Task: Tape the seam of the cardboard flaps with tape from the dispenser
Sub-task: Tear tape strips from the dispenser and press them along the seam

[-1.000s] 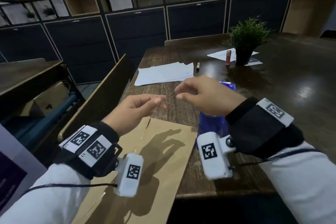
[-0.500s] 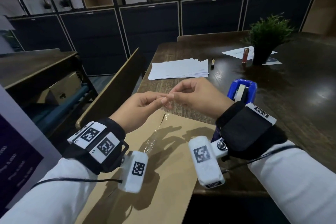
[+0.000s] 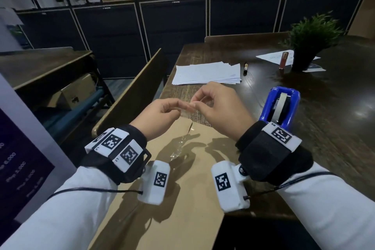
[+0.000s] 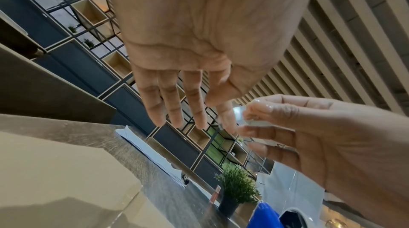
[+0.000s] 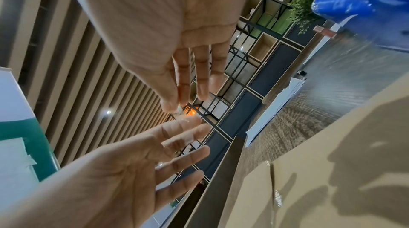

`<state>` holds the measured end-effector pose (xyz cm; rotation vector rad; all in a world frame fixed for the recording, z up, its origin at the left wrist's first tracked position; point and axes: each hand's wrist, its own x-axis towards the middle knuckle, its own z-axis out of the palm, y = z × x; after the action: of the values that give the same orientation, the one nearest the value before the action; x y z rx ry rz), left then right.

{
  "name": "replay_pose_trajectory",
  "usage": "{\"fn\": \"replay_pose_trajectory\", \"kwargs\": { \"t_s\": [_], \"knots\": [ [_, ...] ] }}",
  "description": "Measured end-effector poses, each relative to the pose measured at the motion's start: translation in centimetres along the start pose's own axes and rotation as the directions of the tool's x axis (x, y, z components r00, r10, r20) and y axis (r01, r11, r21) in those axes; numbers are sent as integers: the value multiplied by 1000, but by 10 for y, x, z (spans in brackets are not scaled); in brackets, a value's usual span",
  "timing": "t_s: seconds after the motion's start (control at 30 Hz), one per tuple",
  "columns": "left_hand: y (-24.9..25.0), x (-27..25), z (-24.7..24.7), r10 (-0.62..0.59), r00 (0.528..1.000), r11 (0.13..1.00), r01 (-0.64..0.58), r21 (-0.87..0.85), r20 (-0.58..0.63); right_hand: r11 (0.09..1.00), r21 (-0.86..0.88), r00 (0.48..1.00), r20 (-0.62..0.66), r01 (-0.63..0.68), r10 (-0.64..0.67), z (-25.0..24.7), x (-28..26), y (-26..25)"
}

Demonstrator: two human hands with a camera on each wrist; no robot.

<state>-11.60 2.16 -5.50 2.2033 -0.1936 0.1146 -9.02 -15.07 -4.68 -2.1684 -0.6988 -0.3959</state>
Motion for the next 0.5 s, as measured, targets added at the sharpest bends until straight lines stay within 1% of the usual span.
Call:
{"fn": "replay_pose_trajectory", "kwargs": {
  "t_s": [0.07, 0.17, 0.23, 0.33, 0.4, 0.5],
  "knots": [
    [0, 4, -1, -30, 1000, 999, 31, 39, -9, 1000, 14, 999, -24, 27, -27, 2, -1, 1],
    [-4, 9, -2, -78, 997, 968, 80, 238, -19, 995, 87, 997, -57, 51, -46, 1, 0, 0],
    [-8, 11, -2, -154, 987, 927, 126, 353, 54, 993, 115, 999, -35, -1, 5, 0, 2, 2],
    [-16, 14, 0, -310, 934, 839, 181, 513, 177, 984, 152, 996, 9, -93, 93, 1, 7, 9],
    [-18, 16, 1, -352, 913, 784, 168, 597, 205, 978, 162, 991, 30, -135, 132, 2, 9, 13],
    [-21, 18, 0, -376, 900, 708, 126, 695, 219, 961, 194, 979, 89, -196, 181, 5, 12, 18]
  ]
}}
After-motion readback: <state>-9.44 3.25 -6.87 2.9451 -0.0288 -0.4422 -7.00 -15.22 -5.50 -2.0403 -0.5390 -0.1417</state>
